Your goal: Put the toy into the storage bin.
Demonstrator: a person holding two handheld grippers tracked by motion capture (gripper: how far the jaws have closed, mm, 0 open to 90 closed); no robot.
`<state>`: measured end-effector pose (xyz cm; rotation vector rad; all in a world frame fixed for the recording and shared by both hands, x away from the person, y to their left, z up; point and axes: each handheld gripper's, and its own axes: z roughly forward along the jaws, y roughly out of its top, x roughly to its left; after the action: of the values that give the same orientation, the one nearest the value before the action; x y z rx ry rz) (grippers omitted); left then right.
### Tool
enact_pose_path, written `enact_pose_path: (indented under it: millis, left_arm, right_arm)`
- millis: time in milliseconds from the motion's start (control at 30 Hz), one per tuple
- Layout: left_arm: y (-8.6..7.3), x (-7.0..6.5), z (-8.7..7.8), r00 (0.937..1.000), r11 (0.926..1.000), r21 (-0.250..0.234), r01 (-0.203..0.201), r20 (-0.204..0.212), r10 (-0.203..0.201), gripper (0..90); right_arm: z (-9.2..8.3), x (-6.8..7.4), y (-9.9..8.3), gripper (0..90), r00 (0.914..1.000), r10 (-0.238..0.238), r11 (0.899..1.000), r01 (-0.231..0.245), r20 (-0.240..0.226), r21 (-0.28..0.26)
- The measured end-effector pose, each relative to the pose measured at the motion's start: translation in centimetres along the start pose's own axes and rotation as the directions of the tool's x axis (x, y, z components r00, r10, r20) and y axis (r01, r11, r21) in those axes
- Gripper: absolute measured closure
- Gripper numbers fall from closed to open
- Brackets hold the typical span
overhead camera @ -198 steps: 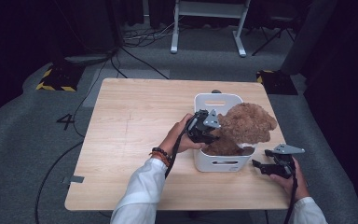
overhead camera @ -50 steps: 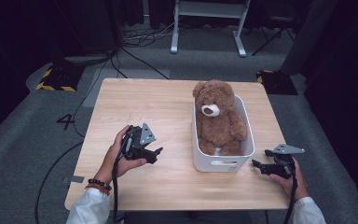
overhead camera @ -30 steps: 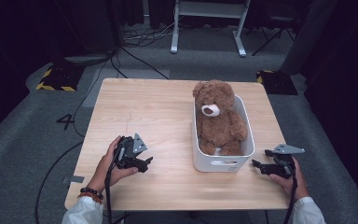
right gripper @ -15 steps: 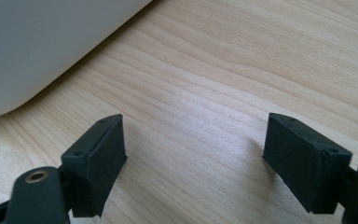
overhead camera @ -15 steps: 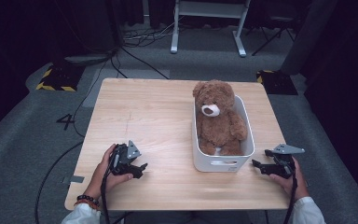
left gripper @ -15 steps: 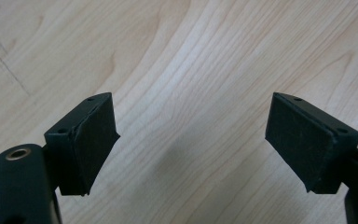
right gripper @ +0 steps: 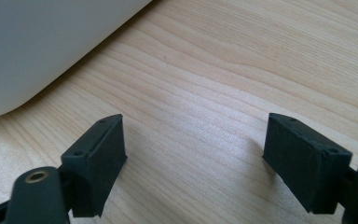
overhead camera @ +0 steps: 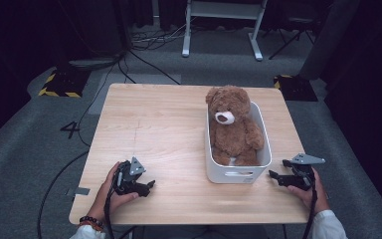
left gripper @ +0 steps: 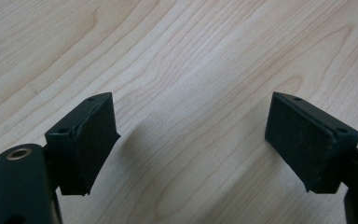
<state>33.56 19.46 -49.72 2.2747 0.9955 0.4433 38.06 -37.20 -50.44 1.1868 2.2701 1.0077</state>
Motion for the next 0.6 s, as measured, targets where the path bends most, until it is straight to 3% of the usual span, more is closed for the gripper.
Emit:
enact_pose_path:
  millis: [100,167,367,600]
  left_arm:
    - [-0.5,0.2,-0.1,0.9995,0.9995,-0.012,0.028,0.012,-0.028,16.8]
    - [-1.4,0.5,-0.2,0.9962,0.9960,-0.036,0.082,0.033,-0.081,16.2]
    - [-1.9,0.4,-0.6,0.9927,0.9917,-0.046,0.120,0.001,-0.120,16.0]
    - [-2.2,0.1,-0.9,0.9905,0.9895,-0.048,0.137,-0.010,-0.137,15.9]
  right_arm:
    - [0.0,0.0,0.0,20.7,1.0000,0.000,1.000,0.000,0.000,0.000]
    - [0.0,0.0,0.0,20.7,1.0000,0.000,1.000,0.000,0.000,0.000]
    - [0.0,0.0,0.0,20.7,1.0000,-0.002,1.000,0.002,0.001,0.000]
    - [0.0,0.0,0.0,20.7,1.0000,-0.002,1.000,0.002,0.001,0.000]
